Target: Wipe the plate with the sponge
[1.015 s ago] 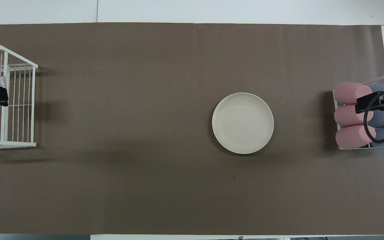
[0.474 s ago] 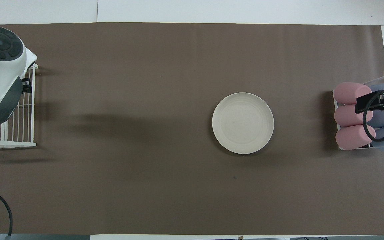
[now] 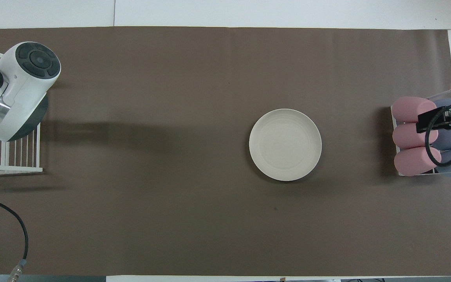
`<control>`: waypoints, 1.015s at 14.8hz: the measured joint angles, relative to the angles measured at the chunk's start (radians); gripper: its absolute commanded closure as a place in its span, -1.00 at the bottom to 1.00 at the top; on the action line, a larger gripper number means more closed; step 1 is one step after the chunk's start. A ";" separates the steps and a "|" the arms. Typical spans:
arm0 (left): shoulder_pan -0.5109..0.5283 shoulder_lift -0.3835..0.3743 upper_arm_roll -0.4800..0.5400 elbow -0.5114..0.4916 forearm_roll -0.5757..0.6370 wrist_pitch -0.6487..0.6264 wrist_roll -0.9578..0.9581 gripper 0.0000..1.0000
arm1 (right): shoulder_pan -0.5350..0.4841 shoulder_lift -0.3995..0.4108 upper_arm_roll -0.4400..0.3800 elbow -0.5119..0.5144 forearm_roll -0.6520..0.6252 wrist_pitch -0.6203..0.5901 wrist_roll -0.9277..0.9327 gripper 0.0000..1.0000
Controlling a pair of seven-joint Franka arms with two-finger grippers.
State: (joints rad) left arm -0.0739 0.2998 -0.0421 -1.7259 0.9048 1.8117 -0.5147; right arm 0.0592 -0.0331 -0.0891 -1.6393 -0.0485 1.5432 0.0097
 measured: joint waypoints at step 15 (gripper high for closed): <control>0.011 0.000 0.000 0.000 0.000 0.028 -0.056 1.00 | 0.000 0.000 0.041 0.020 0.000 -0.033 0.156 -1.00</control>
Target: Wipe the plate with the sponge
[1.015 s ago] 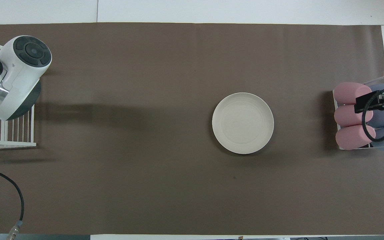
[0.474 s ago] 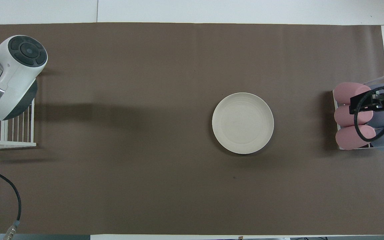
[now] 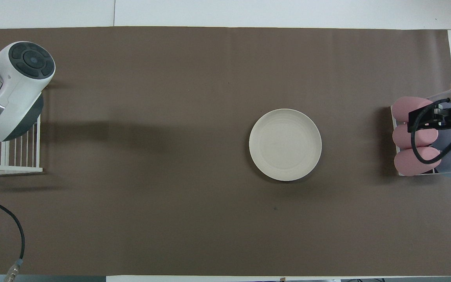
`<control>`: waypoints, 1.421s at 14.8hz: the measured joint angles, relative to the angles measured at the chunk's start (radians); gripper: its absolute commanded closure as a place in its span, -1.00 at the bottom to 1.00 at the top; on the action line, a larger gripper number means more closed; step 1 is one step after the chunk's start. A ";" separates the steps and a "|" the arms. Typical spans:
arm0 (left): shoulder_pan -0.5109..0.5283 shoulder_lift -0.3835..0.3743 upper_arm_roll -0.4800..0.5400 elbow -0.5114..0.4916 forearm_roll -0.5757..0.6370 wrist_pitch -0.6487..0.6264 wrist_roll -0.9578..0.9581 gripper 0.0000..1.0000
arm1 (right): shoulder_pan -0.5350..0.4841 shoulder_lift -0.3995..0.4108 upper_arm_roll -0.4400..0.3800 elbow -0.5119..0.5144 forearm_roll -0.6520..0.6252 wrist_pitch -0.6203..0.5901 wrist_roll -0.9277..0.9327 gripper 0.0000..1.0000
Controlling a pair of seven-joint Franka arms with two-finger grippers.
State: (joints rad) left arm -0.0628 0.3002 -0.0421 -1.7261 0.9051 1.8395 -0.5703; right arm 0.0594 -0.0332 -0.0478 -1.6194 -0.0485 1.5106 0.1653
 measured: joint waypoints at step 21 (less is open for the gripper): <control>0.158 -0.130 0.021 0.339 -1.536 -0.377 0.003 1.00 | 0.004 -0.004 0.173 0.042 0.186 -0.143 0.879 -1.00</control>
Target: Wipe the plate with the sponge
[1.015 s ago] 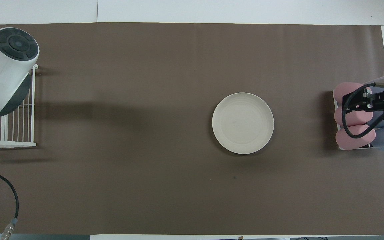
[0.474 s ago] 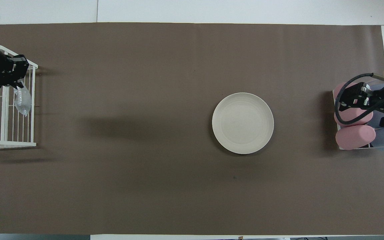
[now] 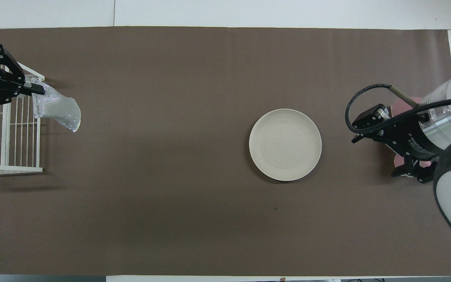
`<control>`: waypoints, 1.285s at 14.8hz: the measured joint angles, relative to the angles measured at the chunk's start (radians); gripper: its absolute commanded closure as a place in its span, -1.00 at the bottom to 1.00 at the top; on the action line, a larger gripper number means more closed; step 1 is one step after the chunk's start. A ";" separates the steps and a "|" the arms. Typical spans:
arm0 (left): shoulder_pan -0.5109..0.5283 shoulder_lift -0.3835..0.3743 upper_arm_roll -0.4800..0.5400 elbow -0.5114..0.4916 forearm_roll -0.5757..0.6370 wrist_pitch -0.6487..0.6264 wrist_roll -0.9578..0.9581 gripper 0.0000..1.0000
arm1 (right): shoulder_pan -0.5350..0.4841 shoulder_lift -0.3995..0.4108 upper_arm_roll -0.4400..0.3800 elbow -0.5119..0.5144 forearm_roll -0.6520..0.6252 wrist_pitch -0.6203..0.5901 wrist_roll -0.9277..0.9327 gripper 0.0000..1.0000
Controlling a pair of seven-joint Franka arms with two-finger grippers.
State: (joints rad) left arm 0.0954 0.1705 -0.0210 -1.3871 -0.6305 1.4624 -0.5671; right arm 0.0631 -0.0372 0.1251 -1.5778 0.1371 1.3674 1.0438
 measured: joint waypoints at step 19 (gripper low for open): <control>-0.187 -0.297 -0.022 -0.877 -0.829 0.255 0.726 1.00 | 0.312 0.000 0.099 -0.182 0.190 0.508 0.911 -1.00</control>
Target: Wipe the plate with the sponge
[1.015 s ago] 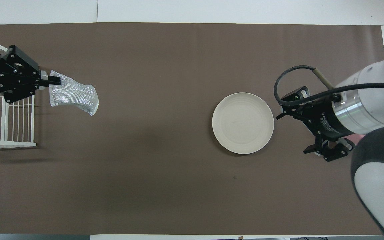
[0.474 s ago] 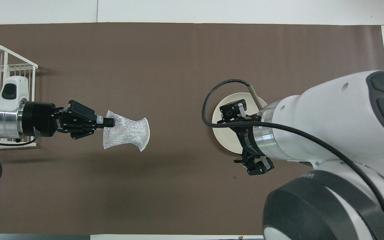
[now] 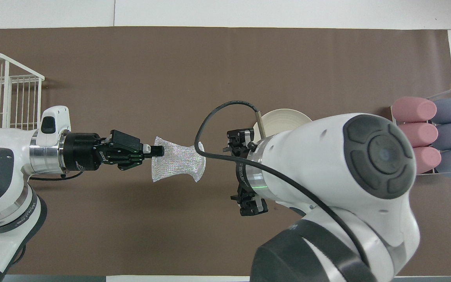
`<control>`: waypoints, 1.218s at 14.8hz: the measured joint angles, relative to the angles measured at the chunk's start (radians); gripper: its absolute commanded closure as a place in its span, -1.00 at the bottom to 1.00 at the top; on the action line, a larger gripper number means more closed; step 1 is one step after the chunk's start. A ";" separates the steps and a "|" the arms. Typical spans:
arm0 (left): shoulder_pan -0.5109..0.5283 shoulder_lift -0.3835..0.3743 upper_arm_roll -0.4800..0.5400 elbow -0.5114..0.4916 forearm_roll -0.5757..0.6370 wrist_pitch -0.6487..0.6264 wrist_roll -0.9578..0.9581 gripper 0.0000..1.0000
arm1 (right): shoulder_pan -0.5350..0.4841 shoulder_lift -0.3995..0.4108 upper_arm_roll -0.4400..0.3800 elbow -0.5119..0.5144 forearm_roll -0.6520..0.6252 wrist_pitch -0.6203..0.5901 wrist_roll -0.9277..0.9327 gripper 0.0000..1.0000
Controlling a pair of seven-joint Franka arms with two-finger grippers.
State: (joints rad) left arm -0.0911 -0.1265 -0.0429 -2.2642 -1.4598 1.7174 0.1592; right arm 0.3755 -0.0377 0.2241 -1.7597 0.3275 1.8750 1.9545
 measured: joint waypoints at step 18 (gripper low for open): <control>-0.011 -0.019 0.006 -0.020 -0.016 0.014 0.000 1.00 | 0.116 0.124 0.001 0.001 0.049 0.236 0.161 0.13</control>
State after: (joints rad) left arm -0.1018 -0.1457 -0.0372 -2.2845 -1.4757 1.7310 0.1593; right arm 0.4920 0.0859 0.2250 -1.7591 0.3770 2.1107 2.1159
